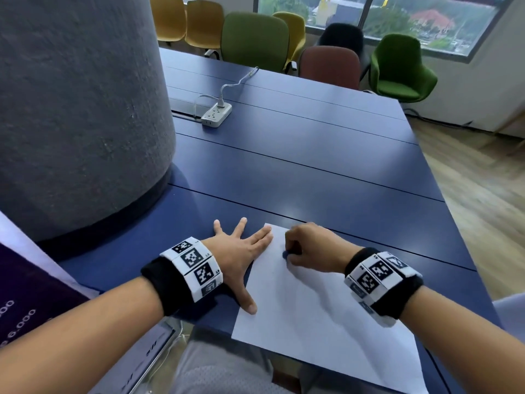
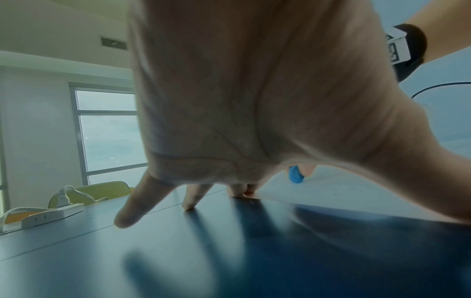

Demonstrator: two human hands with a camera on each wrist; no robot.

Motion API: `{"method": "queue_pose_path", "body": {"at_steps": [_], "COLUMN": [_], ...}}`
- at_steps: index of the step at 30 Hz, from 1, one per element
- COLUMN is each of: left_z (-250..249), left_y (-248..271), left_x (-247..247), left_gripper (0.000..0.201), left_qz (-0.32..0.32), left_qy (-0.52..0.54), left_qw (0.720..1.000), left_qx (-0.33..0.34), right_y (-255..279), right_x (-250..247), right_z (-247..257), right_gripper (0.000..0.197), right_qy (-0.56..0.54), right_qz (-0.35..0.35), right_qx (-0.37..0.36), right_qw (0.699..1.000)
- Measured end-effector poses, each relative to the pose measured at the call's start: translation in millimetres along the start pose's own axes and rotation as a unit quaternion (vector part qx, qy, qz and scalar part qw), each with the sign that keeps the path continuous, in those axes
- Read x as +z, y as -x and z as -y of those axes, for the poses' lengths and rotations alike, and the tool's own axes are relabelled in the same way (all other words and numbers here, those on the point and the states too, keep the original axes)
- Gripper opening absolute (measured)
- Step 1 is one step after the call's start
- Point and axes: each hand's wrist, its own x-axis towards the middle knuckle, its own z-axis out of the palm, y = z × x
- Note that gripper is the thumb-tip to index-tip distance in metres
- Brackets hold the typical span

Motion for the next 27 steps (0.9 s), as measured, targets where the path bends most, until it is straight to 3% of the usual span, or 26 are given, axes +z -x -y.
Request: {"method": "queue_pose_path", "body": {"at_steps": [2,5,7,12,23,27], "left_z": [0,-1,-2,-2,2,1], "left_y": [1,3,4,4,-1,-2], "left_x": [-1,-2,-3,-2,7,6], "left_gripper": [0.148,0.148,0.148,0.147,0.152,0.152], "left_qz": [0.0,0.004,0.007,0.004,0.018,0.022], "left_qy": [0.008,0.02,0.025,0.034,0.052,0.043], "left_qw": [1.0,1.0,1.0,0.999,0.998,0.999], "left_qx": [-0.002,-0.006,-0.01,-0.011,-0.009,-0.009], "right_y": [4,14,14,-1,-6,-2], "right_x": [4,10,6,-1,8,10], "right_z": [2,13,13,-2,3,2], "right_gripper": [0.014,0.009,0.008,0.01,0.01,0.008], "right_qy": [-0.001,-0.006,-0.016,-0.01,0.024,-0.02], "right_qz": [-0.018,0.031,0.043,-0.028,-0.023,-0.011], "right_qx": [-0.007,-0.05,-0.036,0.022,-0.036,-0.059], "right_qw": [1.0,0.998,0.998,0.999,0.999,0.998]}}
